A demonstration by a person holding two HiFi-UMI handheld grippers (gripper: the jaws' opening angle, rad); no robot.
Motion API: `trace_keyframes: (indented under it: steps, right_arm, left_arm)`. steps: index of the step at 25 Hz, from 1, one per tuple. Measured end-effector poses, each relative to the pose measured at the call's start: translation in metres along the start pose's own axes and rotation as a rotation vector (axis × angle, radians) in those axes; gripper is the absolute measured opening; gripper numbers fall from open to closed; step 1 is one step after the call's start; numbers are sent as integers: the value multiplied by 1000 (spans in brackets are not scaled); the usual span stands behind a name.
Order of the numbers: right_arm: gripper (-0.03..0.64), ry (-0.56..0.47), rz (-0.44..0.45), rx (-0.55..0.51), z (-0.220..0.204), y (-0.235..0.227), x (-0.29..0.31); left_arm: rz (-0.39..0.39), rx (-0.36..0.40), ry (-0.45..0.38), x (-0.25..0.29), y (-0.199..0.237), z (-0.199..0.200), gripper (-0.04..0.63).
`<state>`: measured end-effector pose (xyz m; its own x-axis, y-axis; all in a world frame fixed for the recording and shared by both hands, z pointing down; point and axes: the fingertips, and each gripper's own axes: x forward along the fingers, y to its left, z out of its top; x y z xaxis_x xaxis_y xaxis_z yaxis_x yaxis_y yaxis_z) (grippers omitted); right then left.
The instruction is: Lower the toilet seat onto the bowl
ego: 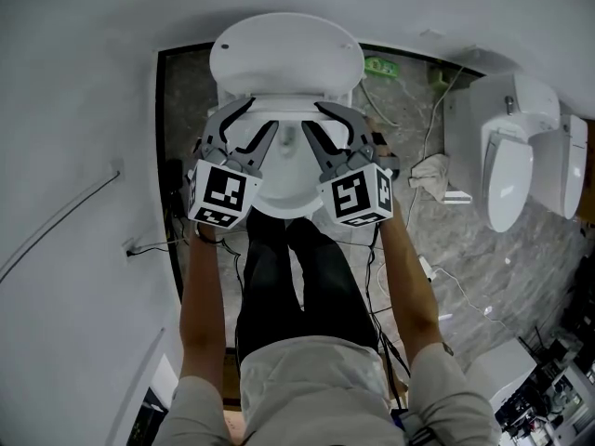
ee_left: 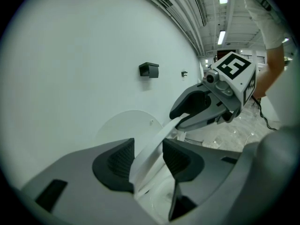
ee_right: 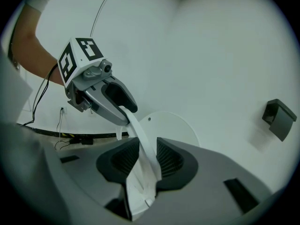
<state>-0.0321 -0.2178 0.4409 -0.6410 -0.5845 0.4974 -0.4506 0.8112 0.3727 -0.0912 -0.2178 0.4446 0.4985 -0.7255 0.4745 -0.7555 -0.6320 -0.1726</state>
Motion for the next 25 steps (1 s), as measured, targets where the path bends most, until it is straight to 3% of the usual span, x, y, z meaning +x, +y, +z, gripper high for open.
trace_keyframes:
  steps: [25]
  right_arm:
    - [149,29,88,41,-27,73,-38]
  left_arm:
    - [14,9,93,-43,-62,-44,199]
